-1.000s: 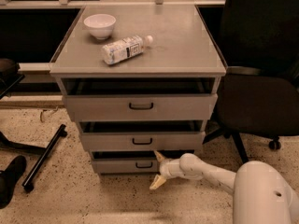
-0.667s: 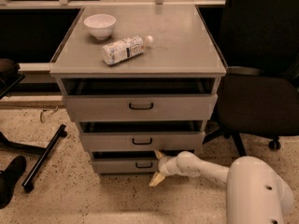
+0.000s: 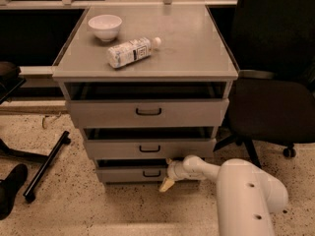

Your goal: Open bottom drawer

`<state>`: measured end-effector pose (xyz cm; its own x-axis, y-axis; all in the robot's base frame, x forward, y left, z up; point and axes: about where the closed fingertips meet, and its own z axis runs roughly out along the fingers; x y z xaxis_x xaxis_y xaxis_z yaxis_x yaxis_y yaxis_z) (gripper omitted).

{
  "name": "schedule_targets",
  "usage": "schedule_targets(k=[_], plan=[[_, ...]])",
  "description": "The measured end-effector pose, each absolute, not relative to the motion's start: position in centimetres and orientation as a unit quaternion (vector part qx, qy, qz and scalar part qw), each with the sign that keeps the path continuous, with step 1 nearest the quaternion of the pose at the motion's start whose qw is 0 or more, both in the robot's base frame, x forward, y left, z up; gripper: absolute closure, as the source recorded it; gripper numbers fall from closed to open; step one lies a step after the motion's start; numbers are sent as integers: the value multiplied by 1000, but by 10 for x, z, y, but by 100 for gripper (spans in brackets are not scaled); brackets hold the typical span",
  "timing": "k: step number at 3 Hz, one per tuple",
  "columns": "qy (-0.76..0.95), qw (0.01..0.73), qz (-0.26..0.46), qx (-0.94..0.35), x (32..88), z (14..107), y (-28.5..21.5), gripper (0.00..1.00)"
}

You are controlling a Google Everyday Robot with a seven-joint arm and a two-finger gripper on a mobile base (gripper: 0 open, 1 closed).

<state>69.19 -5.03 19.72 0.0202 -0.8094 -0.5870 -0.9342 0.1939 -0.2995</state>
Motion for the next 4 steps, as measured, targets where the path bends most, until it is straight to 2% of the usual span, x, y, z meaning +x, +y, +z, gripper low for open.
schedule_targets(k=[1, 3, 4], plan=[[710, 320, 96, -620, 704, 175, -59, 0], [715, 281, 130, -627, 668, 176, -63, 0], [711, 225, 168, -644, 610, 176, -48, 0]])
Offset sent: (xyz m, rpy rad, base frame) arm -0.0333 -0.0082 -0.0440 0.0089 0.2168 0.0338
